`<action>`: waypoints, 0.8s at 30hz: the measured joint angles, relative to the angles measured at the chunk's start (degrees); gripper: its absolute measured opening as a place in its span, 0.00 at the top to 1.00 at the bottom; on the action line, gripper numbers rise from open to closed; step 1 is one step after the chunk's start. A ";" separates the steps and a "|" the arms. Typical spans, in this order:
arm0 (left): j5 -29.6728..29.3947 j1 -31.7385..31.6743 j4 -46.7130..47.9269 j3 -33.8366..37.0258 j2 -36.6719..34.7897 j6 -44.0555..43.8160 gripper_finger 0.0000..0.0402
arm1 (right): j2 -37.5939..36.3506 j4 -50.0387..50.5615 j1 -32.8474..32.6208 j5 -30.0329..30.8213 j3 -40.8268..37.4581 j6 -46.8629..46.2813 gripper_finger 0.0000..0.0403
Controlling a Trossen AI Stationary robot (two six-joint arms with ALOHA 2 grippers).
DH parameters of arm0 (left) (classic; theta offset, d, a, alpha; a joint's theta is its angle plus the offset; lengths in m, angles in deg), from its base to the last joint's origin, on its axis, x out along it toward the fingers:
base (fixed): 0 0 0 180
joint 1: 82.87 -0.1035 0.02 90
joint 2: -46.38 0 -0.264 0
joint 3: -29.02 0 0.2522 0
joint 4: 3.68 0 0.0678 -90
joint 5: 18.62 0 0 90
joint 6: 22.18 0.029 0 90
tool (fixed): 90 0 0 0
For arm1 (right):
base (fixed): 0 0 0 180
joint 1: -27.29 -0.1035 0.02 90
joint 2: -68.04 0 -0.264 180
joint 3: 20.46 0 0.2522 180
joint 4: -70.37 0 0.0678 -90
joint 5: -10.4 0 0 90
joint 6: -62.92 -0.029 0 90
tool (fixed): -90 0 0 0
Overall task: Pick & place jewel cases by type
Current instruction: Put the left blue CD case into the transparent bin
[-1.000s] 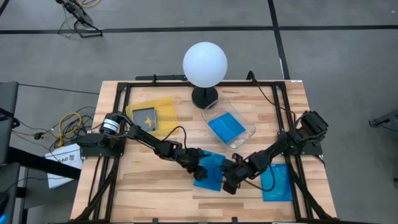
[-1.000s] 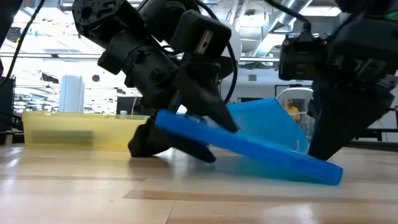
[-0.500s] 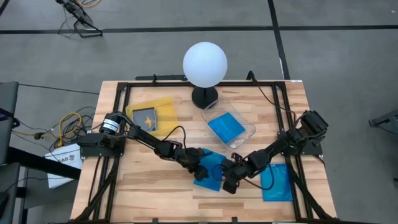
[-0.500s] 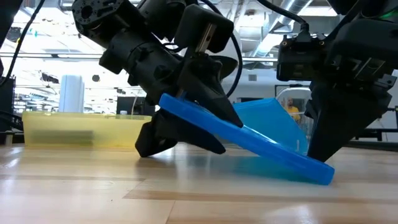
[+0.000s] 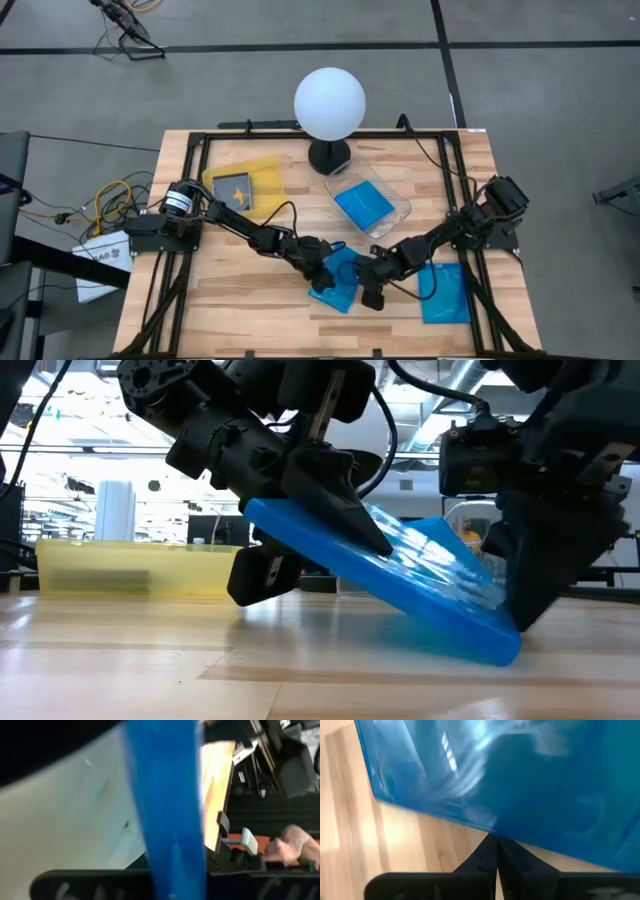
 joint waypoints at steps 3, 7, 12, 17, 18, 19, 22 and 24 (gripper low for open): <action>1.33 0.11 0.16 0.00 0.00 1.40 0.97 | -0.93 2.12 -0.48 -2.51 -0.10 0.08 1.00; 2.02 0.33 0.28 0.00 0.00 2.66 0.99 | -3.94 8.53 -1.88 -4.61 -0.46 0.05 1.00; 2.41 1.10 0.63 0.04 -0.18 3.73 0.99 | -9.09 15.56 -3.94 -4.06 -0.42 -0.08 1.00; 1.96 2.65 2.44 0.15 -2.21 5.94 0.99 | -13.25 21.95 -5.76 -3.34 -0.35 -0.58 1.00; 1.31 3.08 3.61 0.15 -3.06 6.36 0.99 | -13.81 23.10 -6.04 -2.96 -0.35 -0.59 1.00; 0.57 3.52 5.18 0.17 -4.10 6.96 0.99 | -14.38 23.96 -6.29 -2.40 -0.37 -0.86 1.00; -2.75 4.89 10.54 0.22 -7.64 9.52 0.99 | -15.69 26.20 -6.61 -1.15 -0.35 -1.62 1.00; -5.35 5.76 13.63 0.26 -10.12 10.85 0.99 | -15.86 26.67 -6.55 -0.59 -0.35 -1.63 1.00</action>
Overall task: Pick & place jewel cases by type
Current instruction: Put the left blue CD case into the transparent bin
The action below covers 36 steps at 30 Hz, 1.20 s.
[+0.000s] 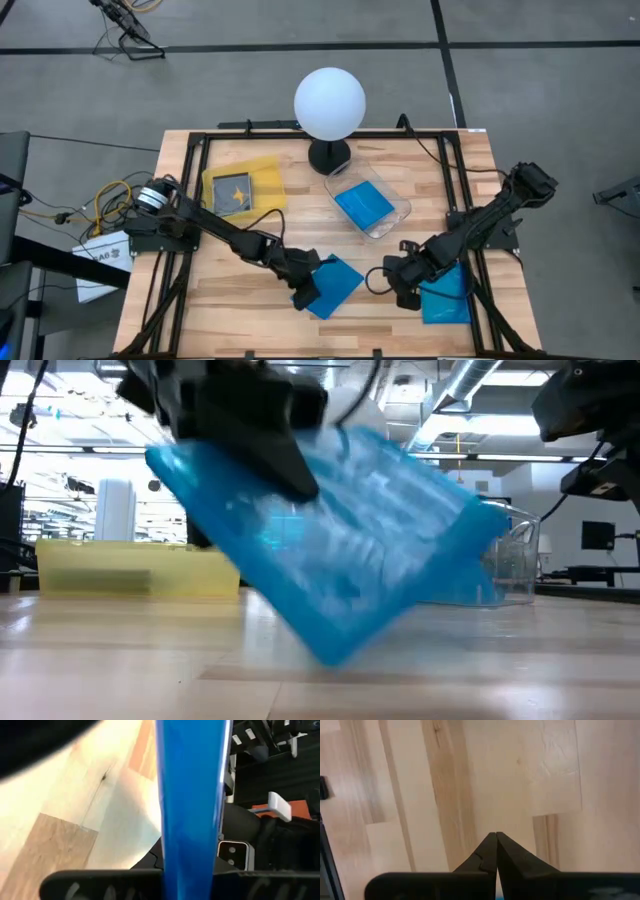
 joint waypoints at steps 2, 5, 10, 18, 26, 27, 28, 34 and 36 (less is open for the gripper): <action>-2.76 0.83 2.44 0.00 -2.59 1.87 0.99 | 0.02 0.02 0.07 0.05 0.00 0.02 1.00; -6.95 2.10 4.86 0.00 -6.15 6.88 0.99 | 0.57 -0.04 0.47 0.11 0.04 0.05 1.00; -13.61 4.33 7.73 0.00 -10.84 18.74 0.99 | 0.46 0.42 0.69 2.09 0.04 0.98 1.00; -29.12 9.26 9.55 -0.07 -12.96 44.30 0.99 | 0.42 1.43 0.82 6.71 0.04 1.65 1.00; -39.65 12.12 9.49 -0.07 -12.94 55.98 0.99 | 0.39 2.88 0.82 9.90 0.04 1.68 1.00; -39.55 12.13 9.56 -0.07 -12.94 55.85 0.99 | 0.39 2.88 0.82 10.01 0.04 1.68 1.00; -39.39 12.14 9.60 -0.07 -12.94 55.12 0.99 | 0.39 2.87 0.82 10.11 0.04 1.68 1.00; -38.52 11.86 8.79 -0.11 -12.92 42.93 0.99 | 0.37 2.77 0.82 10.14 0.04 1.18 1.00; -37.66 11.37 8.86 -0.11 -12.92 33.78 0.99 | 0.37 2.77 0.82 10.14 0.04 -0.13 1.00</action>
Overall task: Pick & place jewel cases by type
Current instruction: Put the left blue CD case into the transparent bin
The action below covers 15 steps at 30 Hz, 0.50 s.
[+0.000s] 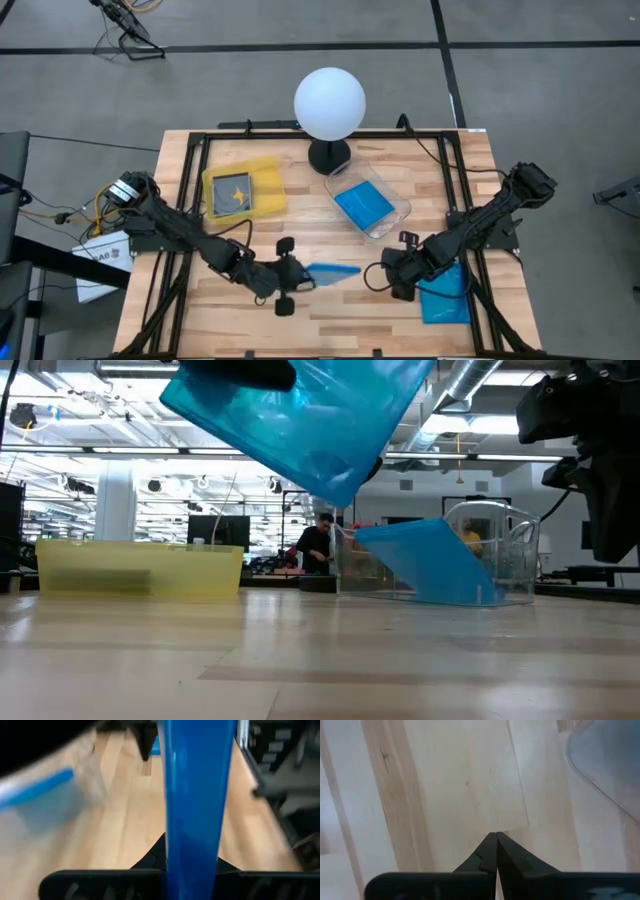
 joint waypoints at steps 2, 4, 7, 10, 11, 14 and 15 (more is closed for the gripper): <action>1.66 -0.66 0.02 0.00 0.00 -9.57 0.99 | 0.00 -0.02 0.00 0.00 0.00 -1.33 1.00; 3.78 -1.17 0.00 0.00 0.00 -19.86 0.98 | 0.00 -0.01 0.00 -0.03 0.00 -2.32 1.00; 6.15 -1.42 0.20 0.00 0.00 -35.33 0.99 | 0.00 -0.02 0.00 -0.76 0.00 -3.68 1.00; 9.09 -1.43 -0.10 0.00 0.00 -41.59 0.99 | 0.00 -0.02 0.00 -1.14 0.00 -3.95 1.00; 9.69 -1.43 -0.04 0.00 0.00 -42.67 0.99 | 0.00 -0.02 0.00 -1.14 0.00 -3.95 1.00; 10.28 -1.55 1.12 0.00 0.00 -43.93 0.99 | 0.00 0.08 0.00 -1.16 0.01 -3.93 1.00; 10.33 -1.78 1.70 -0.09 0.00 -43.89 0.99 | 0.00 0.34 0.00 -1.16 0.02 -3.93 1.00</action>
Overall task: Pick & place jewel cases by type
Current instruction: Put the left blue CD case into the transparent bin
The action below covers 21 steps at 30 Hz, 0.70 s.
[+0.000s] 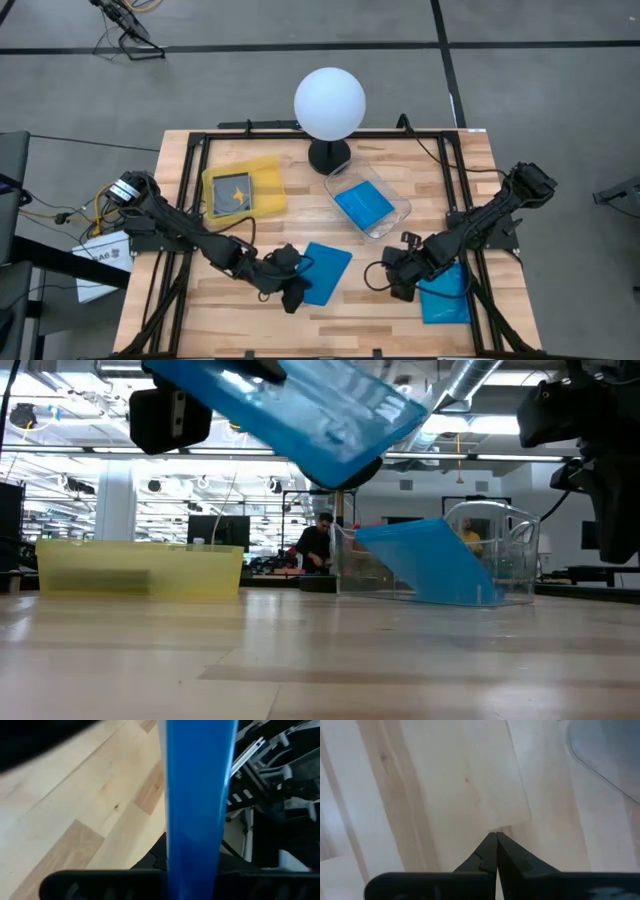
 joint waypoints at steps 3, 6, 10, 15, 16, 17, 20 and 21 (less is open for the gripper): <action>-0.35 -1.12 9.23 -3.35 0.05 0.95 0.99 | -0.02 1.84 0.00 0.00 0.02 0.00 1.00; -3.30 -2.45 23.06 -9.29 0.07 2.82 0.99 | -0.05 3.85 0.00 0.02 0.02 -0.88 1.00; -8.70 -4.76 38.70 -18.18 0.12 6.85 1.00 | -1.36 5.81 -0.83 0.58 0.02 -1.43 1.00; -12.45 -8.51 48.25 -25.90 1.49 13.47 1.00 | -5.99 9.50 -2.90 5.24 0.02 -4.67 1.00; -12.57 -9.12 48.81 -26.55 1.79 14.94 1.00 | -7.23 10.54 -3.44 6.47 0.02 -5.71 1.00; -12.59 -9.81 49.71 -27.02 2.23 16.07 1.00 | -8.57 11.25 -3.94 7.49 0.02 -6.73 1.00; -11.77 -12.01 52.88 -29.78 5.27 19.35 1.00 | -12.34 12.89 -5.40 10.02 0.03 -9.22 1.00; -11.49 -12.81 54.49 -30.87 6.66 20.34 1.00 | -13.98 13.32 -5.96 11.10 -0.02 -9.95 1.00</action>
